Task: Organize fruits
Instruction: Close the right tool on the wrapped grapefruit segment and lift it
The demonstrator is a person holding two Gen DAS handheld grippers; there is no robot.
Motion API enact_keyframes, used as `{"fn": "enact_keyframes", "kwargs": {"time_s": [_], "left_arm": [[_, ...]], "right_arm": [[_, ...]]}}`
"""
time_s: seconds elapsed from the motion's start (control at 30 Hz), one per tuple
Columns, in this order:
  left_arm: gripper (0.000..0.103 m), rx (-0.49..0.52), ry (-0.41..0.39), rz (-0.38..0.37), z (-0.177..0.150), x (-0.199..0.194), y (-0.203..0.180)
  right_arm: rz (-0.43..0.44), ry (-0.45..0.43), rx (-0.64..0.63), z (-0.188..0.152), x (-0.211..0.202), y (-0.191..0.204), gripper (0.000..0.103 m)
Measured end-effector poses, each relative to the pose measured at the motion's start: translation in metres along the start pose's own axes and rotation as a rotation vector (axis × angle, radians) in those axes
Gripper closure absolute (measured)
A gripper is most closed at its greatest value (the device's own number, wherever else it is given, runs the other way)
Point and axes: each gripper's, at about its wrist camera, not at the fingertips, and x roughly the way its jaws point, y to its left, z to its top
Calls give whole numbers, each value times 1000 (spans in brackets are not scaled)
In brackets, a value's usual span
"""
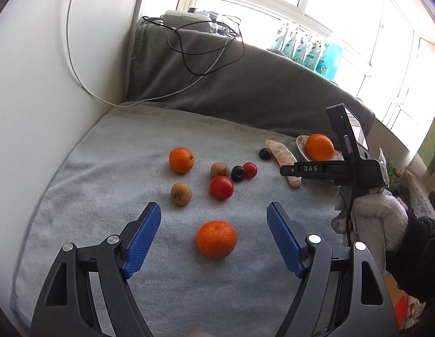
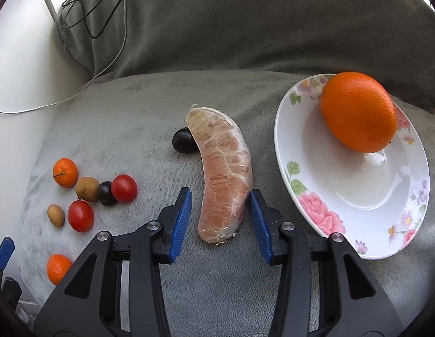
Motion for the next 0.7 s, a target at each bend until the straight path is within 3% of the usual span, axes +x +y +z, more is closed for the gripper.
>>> {"fn": "enact_keyframes", "kwargs": {"time_s": [0.7], "left_arm": [[25,-22,18,-8,-1,5,7]], "right_arm": [[-72,-23,-43,2,17,14,66]]}}
